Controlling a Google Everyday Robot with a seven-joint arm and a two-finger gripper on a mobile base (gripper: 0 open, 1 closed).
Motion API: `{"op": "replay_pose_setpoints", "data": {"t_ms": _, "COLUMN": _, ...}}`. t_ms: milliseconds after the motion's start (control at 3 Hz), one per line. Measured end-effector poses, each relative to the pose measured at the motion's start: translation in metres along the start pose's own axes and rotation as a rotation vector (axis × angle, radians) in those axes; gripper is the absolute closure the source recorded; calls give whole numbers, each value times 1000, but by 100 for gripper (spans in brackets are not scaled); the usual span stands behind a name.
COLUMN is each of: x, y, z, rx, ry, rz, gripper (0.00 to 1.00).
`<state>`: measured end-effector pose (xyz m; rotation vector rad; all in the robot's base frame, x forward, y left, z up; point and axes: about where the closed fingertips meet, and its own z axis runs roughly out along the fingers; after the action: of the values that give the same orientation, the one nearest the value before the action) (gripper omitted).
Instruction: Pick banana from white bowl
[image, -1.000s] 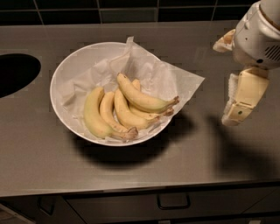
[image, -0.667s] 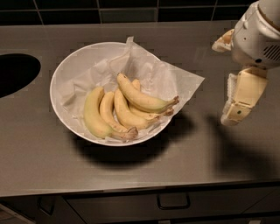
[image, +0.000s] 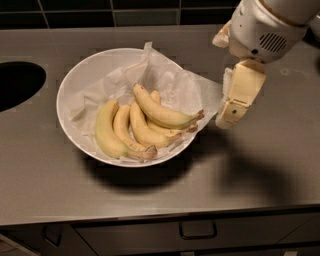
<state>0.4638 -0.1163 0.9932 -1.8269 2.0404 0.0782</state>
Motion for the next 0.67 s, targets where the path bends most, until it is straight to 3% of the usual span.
{"op": "replay_pose_setpoints", "data": {"t_ms": 333, "x": -15, "y": -11, "z": 22, "rx": -19, "ry": -62, "rz": 99, "gripper": 0}}
{"op": "replay_pose_setpoints", "data": {"t_ms": 667, "x": -15, "y": -11, "z": 22, "rx": -19, "ry": -62, "rz": 99, "gripper": 0}}
